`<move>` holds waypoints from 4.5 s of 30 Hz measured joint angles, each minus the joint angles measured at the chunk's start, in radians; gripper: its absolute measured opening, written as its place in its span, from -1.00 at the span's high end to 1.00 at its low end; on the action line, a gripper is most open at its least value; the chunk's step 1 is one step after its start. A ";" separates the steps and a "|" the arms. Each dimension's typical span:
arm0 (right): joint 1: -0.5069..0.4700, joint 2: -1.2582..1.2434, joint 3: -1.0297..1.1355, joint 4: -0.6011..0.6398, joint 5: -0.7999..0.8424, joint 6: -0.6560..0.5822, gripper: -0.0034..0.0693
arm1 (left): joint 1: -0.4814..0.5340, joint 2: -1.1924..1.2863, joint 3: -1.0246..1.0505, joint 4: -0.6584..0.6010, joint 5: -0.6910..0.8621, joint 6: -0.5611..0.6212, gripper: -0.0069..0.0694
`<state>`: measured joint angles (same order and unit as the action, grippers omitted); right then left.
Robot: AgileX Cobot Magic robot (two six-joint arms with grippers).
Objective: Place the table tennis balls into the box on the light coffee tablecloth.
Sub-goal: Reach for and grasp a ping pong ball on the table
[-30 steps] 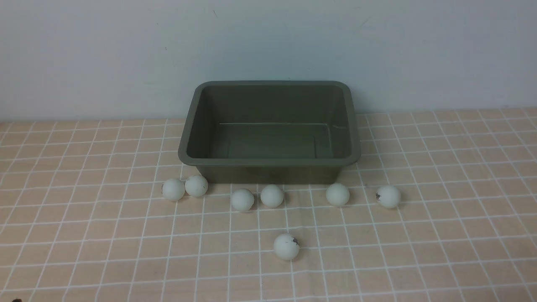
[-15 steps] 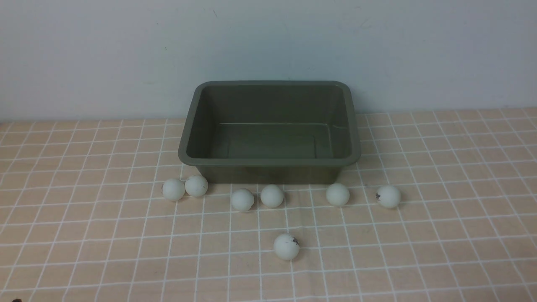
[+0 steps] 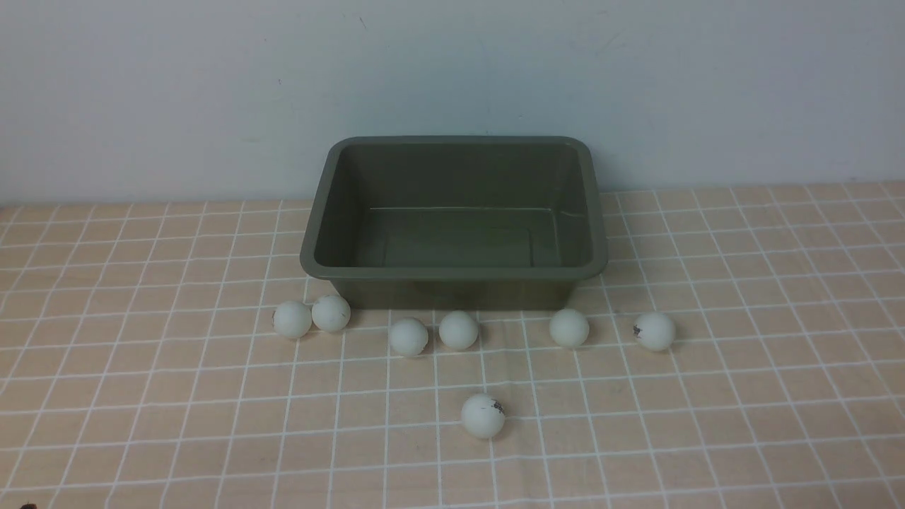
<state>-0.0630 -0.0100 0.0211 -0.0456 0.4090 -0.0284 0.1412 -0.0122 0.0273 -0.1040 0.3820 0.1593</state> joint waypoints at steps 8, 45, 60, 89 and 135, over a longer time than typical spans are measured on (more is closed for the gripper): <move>0.000 0.000 0.000 -0.024 -0.008 -0.013 0.41 | 0.000 0.000 0.000 0.000 0.000 0.000 0.37; 0.000 0.000 -0.439 0.340 0.388 -0.014 0.41 | 0.000 0.000 0.000 0.000 0.000 0.000 0.37; 0.000 0.000 -0.439 0.340 0.389 -0.014 0.41 | 0.000 0.000 0.003 -0.307 -0.193 -0.086 0.37; 0.000 0.000 -0.439 0.483 0.405 -0.184 0.41 | 0.000 0.298 -0.491 -0.483 0.381 0.327 0.37; 0.235 1.702 -1.152 0.425 0.356 -0.555 0.03 | -0.001 0.462 -0.584 -0.538 0.459 0.497 0.36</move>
<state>0.1717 1.6920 -1.1314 0.3789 0.7651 -0.5836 0.1403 0.4500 -0.5567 -0.6425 0.8406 0.6565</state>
